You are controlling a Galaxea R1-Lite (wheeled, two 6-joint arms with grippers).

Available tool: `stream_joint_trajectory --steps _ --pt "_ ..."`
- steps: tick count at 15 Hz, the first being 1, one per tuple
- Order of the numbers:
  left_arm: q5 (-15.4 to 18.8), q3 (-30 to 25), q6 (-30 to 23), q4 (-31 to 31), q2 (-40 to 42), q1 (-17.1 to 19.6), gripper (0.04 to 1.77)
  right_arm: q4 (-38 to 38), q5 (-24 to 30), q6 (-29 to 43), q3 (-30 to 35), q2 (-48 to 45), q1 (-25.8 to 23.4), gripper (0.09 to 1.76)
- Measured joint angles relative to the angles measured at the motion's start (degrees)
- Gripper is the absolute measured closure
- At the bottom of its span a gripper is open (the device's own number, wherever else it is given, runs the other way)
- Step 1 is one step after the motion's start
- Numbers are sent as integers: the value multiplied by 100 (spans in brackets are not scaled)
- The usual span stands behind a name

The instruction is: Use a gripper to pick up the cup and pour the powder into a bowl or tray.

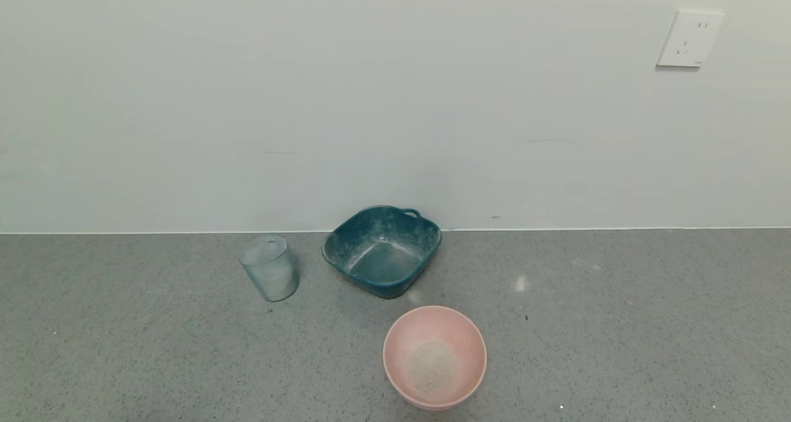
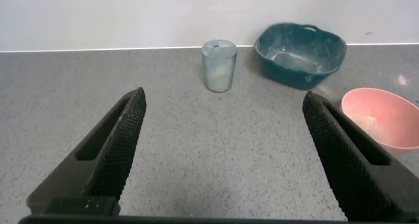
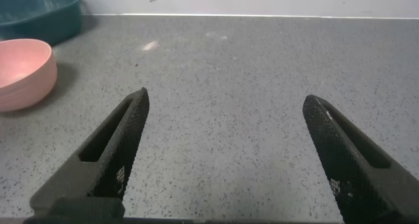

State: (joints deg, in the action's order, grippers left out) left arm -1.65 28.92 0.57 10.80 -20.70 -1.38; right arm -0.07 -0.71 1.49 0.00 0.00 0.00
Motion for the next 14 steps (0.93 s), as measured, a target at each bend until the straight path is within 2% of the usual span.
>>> stream_joint_trajectory --steps 9,14 --pt "-28 -111 -2 513 1354 124 9 0 0 0 0 0 0 14" --pt "-50 -863 -28 280 1936 130 9 0 2 -1 0 0 0 14"
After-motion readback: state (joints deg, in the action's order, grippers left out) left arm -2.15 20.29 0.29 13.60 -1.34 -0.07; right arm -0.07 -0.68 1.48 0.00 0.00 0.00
